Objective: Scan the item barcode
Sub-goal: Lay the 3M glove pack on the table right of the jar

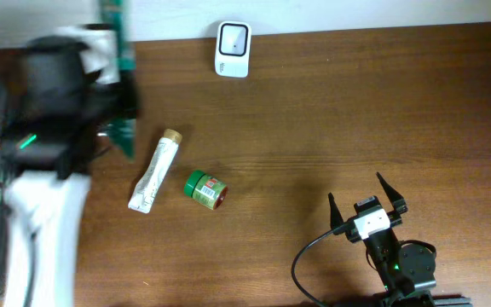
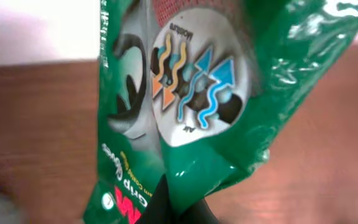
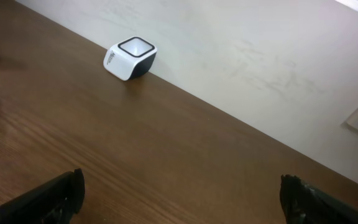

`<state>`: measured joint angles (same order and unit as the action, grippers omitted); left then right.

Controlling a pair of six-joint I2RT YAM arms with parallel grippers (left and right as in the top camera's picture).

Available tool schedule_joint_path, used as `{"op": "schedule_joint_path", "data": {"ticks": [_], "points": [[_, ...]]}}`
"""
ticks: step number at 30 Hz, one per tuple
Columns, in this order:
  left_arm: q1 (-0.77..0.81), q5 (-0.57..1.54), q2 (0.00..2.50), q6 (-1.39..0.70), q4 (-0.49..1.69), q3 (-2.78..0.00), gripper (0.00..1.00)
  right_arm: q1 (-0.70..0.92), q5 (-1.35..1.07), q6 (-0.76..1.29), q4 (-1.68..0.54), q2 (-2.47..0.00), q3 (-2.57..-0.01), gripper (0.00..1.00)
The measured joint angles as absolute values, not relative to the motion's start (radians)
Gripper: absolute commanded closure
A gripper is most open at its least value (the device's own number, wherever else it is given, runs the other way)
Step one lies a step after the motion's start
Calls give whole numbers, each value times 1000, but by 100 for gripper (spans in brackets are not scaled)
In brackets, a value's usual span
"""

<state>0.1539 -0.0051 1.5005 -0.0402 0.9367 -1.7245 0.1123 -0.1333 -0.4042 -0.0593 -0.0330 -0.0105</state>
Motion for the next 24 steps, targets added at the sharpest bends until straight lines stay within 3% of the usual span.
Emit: {"op": "schedule_joint_path", "data": {"ticks": [8,17,18,19,24], "points": [[476,-94,1900,-47,722,-1716,100,112,-133,-405,-59,-33,-10,2],[753,-245,2107,-15,789,-1712,100,112,-133,-405,-59,-33,-10,2],[772,-250,2114,-15,796,-1712,83,112,-133,-405,-59,-33,-10,2],[797,-255,2120,-15,802,-1712,58,112,-133,-404,-59,-33,-10,2],[862,-264,2121,-5,802,-1712,28,112,-133,-405,-59,-33,-10,2]]}}
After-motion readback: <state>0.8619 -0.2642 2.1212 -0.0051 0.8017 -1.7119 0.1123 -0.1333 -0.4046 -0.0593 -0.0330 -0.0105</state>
